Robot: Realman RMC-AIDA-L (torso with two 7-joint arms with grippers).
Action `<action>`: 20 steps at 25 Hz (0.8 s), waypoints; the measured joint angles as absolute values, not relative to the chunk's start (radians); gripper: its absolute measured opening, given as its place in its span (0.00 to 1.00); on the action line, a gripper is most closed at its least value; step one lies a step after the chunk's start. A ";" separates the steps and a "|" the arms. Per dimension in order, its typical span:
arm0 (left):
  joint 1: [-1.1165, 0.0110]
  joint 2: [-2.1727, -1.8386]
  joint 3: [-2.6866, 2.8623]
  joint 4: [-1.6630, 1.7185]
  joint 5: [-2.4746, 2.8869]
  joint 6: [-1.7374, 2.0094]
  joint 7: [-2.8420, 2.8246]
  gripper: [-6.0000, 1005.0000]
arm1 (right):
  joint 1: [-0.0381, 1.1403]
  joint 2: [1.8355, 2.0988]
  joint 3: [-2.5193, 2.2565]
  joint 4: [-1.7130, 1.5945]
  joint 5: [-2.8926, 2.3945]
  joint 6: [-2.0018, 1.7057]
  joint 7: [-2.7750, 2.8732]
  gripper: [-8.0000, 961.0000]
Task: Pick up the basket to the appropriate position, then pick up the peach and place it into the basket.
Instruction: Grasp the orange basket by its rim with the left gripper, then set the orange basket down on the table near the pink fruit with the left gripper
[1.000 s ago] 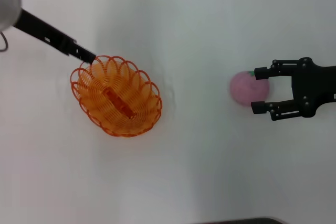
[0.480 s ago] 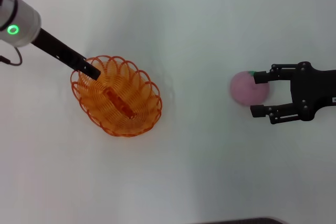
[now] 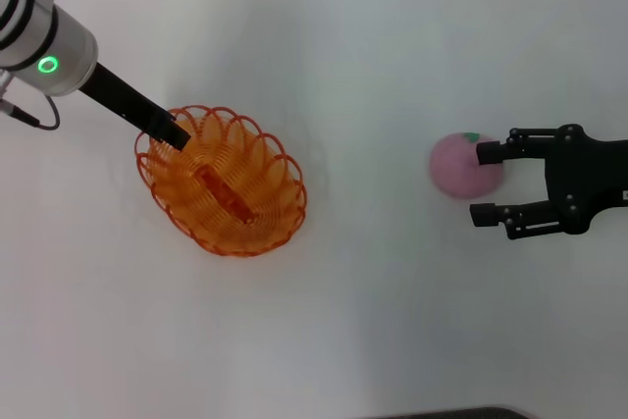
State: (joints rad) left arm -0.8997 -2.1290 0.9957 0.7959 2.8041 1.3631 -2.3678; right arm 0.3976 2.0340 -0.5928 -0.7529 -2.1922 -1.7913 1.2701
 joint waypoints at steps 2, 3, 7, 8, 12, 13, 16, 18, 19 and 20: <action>-0.901 -2.131 0.998 0.796 2.805 1.363 -2.368 0.48 | 0.397 2.034 -0.593 -0.752 -2.192 -1.789 1.270 0.89; -0.901 -2.132 0.999 0.796 2.805 1.363 -2.368 0.44 | 0.397 2.034 -0.593 -0.751 -2.192 -1.789 1.270 0.89; -0.903 -2.133 0.997 0.800 2.802 1.368 -2.368 0.25 | 0.397 2.034 -0.593 -0.750 -2.192 -1.785 1.270 0.89; -0.903 -2.133 0.995 0.801 2.801 1.370 -2.367 0.22 | 0.397 2.034 -0.593 -0.750 -2.192 -1.785 1.270 0.89; -0.899 -2.134 0.982 0.814 2.796 1.382 -2.367 0.10 | 0.397 2.035 -0.593 -0.750 -2.192 -1.784 1.270 0.89; -0.898 -2.134 0.973 0.822 2.795 1.391 -2.367 0.10 | 0.397 2.035 -0.593 -0.750 -2.192 -1.784 1.270 0.89; -0.896 -2.136 0.937 0.853 2.793 1.432 -2.367 0.10 | 0.397 2.036 -0.591 -0.750 -2.192 -1.784 1.270 0.89; -0.890 -2.139 0.922 0.908 2.793 1.473 -2.377 0.10 | 0.397 2.036 -0.587 -0.750 -2.192 -1.784 1.270 0.89; -0.884 -2.141 0.919 0.942 2.793 1.495 -2.390 0.09 | 0.397 2.036 -0.585 -0.750 -2.191 -1.785 1.270 0.89; -0.874 -2.144 0.916 0.993 2.793 1.522 -2.411 0.09 | 0.396 2.036 -0.583 -0.750 -2.190 -1.786 1.270 0.89</action>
